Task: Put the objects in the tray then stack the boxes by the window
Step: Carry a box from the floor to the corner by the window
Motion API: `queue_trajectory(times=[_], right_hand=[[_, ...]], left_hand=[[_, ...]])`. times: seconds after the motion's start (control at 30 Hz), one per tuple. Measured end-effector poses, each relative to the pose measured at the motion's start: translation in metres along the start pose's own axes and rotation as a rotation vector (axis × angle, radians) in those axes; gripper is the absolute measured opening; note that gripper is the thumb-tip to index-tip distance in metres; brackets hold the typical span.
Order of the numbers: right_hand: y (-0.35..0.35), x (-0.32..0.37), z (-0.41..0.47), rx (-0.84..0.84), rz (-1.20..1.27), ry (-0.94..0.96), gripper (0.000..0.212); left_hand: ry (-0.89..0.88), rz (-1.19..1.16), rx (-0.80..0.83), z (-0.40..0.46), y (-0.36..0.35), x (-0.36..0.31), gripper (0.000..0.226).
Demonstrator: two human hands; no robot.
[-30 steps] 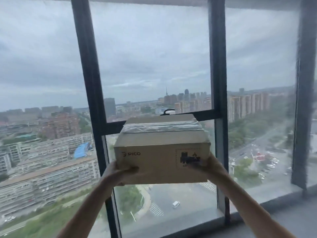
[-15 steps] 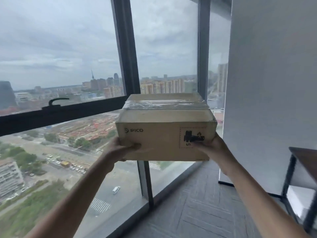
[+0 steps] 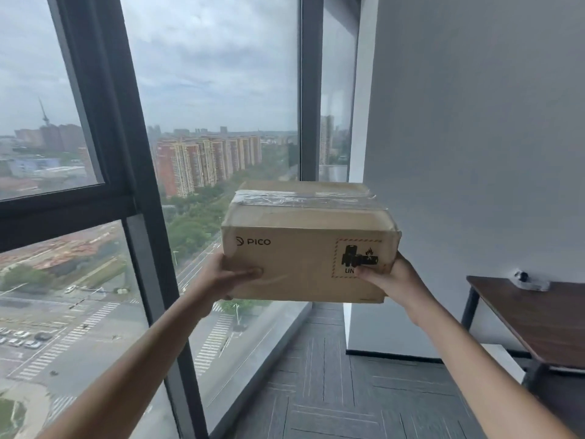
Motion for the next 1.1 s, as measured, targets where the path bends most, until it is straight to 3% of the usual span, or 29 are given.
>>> queue_trajectory(times=[0.13,0.3,0.47,0.63,0.87,1.1], right_hand=[[0.026,-0.049,0.088,-0.040,0.001,-0.044,0.050],[0.063,-0.131,0.210,-0.028,0.035,-0.072,0.048],[0.105,-0.205,0.342,-0.006,0.092,-0.126,0.048],[0.134,-0.263,0.458,-0.003,0.127,-0.203,0.047],[0.147,-0.350,0.594,0.007,0.140,-0.328,0.047],[0.143,-0.452,0.713,-0.028,0.157,-0.514,0.042]], left_hand=[[0.012,0.006,0.029,0.112,-0.006,0.027,0.055],[0.052,0.018,0.055,0.256,-0.026,0.063,0.030],[0.138,0.021,0.065,0.405,-0.043,0.092,0.044],[0.237,0.018,0.088,0.530,-0.045,0.122,0.032],[0.339,-0.005,0.126,0.680,-0.044,0.203,0.054],[0.435,-0.034,0.247,0.838,-0.052,0.308,0.042]])
Point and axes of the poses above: each hand's wrist, its own z-axis towards the middle knuckle, its own y-axis out of the back of the hand, x = y × z, the point moved 6 cm from there along z, towards the middle knuckle, and after that the axes turned 13 degrees about x, right-handed, at the moved point
